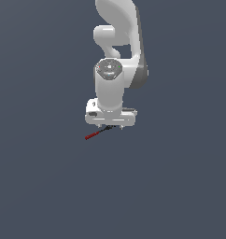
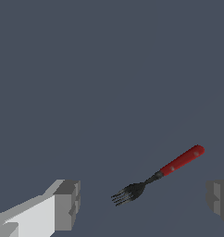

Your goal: Pick up the object and move it to a goal position.

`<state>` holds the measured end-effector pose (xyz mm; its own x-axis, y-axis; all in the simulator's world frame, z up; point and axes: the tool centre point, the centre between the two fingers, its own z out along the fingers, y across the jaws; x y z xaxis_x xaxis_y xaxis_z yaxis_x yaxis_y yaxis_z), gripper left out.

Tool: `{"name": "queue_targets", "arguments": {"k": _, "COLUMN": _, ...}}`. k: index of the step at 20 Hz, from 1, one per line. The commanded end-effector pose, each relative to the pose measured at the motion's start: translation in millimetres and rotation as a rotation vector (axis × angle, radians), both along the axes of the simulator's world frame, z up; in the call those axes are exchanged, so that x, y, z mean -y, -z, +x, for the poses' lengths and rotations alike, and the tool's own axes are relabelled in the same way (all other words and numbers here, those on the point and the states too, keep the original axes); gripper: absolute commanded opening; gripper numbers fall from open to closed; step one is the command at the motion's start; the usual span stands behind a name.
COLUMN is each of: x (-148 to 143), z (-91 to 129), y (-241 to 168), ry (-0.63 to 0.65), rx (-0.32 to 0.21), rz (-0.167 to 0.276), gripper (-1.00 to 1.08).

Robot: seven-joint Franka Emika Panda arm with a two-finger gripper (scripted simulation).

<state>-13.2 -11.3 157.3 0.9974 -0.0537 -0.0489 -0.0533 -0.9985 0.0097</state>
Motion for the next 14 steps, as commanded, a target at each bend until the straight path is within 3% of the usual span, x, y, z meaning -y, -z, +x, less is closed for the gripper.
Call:
{"name": "queue_targets", "arguments": {"k": 1, "x": 2, "z": -2, "y": 5, "ry": 0.042, "rx": 0.002, "rz": 0.001, "gripper": 1.0}}
{"name": "queue_targets", "arguments": {"k": 14, "x": 23, "z": -27, "y": 49, "ry": 0.428, "rx": 0.017, "rz": 0.005, "gripper": 1.0}}
